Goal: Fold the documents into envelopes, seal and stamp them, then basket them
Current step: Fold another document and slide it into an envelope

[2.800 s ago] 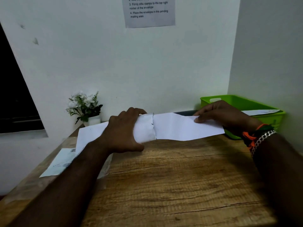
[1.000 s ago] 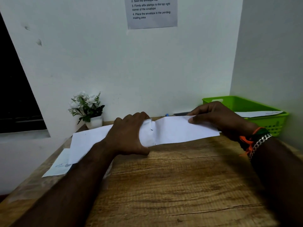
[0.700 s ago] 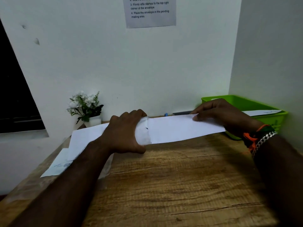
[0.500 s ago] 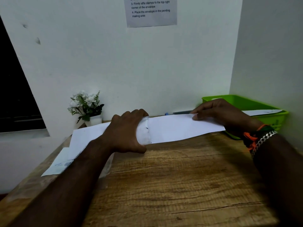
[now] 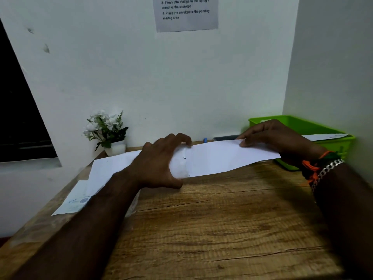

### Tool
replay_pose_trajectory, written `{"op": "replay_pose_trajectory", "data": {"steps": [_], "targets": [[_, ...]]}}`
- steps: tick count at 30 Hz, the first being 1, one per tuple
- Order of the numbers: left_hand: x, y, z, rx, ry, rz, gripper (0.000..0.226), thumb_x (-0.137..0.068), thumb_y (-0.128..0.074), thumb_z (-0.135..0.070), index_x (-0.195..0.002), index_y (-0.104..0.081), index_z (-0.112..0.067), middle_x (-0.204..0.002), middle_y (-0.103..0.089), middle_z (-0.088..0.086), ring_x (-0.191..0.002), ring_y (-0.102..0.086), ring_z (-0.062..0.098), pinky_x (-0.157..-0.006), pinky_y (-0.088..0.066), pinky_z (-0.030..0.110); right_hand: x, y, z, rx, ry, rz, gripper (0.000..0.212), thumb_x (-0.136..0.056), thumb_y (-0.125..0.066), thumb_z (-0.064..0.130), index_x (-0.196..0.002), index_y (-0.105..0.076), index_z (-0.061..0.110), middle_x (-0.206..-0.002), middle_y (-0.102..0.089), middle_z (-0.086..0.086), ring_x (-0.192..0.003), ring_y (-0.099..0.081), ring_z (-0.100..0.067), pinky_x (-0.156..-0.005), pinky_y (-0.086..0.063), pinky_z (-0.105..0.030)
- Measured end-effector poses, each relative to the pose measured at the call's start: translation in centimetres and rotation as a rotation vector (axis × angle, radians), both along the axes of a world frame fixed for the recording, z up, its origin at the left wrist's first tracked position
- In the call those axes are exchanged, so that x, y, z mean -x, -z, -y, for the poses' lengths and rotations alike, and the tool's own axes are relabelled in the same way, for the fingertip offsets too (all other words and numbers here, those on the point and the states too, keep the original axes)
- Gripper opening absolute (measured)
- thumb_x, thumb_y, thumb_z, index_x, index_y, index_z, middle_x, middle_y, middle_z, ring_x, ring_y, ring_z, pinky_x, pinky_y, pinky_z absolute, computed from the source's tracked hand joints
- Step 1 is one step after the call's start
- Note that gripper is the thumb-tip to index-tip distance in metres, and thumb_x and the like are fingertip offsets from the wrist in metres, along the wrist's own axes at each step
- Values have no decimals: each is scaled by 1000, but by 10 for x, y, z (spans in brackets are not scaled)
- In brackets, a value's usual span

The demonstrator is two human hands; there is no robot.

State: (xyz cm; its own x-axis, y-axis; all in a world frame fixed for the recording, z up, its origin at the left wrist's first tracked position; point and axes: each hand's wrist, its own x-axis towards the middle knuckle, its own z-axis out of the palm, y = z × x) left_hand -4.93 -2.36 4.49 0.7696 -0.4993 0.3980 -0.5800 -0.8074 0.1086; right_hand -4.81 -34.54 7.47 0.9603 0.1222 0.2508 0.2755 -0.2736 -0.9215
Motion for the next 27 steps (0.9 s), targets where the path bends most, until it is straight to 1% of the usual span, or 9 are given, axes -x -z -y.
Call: {"op": "replay_pose_trajectory", "data": {"steps": [3, 6, 10, 14, 17, 19, 23, 25, 27], "targets": [[0, 0, 0, 3, 11, 6, 79, -52, -80, -49, -121, -40, -45, -115, -48, -17, -102, -52, 10, -91, -45, 46, 0, 0, 0, -10, -12, -4, 13, -75, -78, -2, -87, -82, 3, -95, -77, -21, -87, -70, -26, -92, -51, -39], [0, -1, -1, -18, 12, 7, 76, -53, -79, -52, -119, -41, -45, -114, -47, -17, -98, -51, 9, -90, -45, 46, 1, 1, -1, -6, -34, -9, 14, -76, -79, -2, -88, -82, 4, -92, -78, -18, -85, -71, -22, -86, -52, -33], [1, -3, 0, -7, 62, 20, 71, -53, -82, -50, -111, -43, -41, -104, -44, -15, -92, -52, 11, -83, -50, 45, 3, -2, 1, -7, -58, -18, 16, -78, -78, 0, -92, -82, 6, -87, -78, -13, -77, -70, -15, -71, -53, -21], [2, -7, 2, 6, 94, 79, 67, -50, -85, -47, -98, -41, -32, -94, -43, -11, -84, -49, 14, -72, -50, 45, 2, -3, 2, -9, -53, -28, 17, -77, -78, 0, -94, -81, 5, -89, -78, -12, -78, -71, -14, -71, -52, -21], [2, -8, 4, 23, 113, 109, 64, -50, -87, -45, -90, -40, -27, -88, -42, -10, -78, -46, 13, -67, -47, 42, 4, -2, -1, -21, -71, -43, 15, -78, -78, 1, -91, -82, 7, -88, -79, -11, -76, -72, -13, -64, -53, -17], [2, -7, 4, 19, 116, 116, 62, -51, -87, -47, -87, -41, -27, -86, -43, -9, -76, -46, 12, -66, -46, 40, 6, -3, -2, -17, -81, -38, 14, -78, -78, 2, -90, -82, 9, -87, -79, -10, -74, -72, -12, -61, -53, -15], [1, -7, 5, 19, 114, 119, 60, -52, -86, -55, -88, -44, -30, -86, -45, -10, -76, -49, 11, -66, -47, 39, 5, -4, -2, -25, -69, -15, 14, -78, -78, 0, -85, -83, 11, -84, -78, -10, -72, -71, -12, -62, -53, -16], [1, -6, 6, 38, 116, 124, 63, -53, -86, -55, -90, -43, -29, -85, -46, -11, -77, -49, 11, -66, -47, 38, 5, -3, -4, 5, -74, -20, 14, -78, -78, 0, -89, -82, 7, -90, -78, -15, -76, -71, -15, -68, -54, -20], [2, -6, 7, 46, 126, 126, 65, -53, -87, -55, -93, -43, -28, -87, -48, -11, -78, -49, 11, -67, -46, 37, 5, -1, -5, 39, -73, -28, 16, -78, -77, -1, -94, -80, 1, -96, -78, -20, -81, -71, -20, -77, -55, -27]]}}
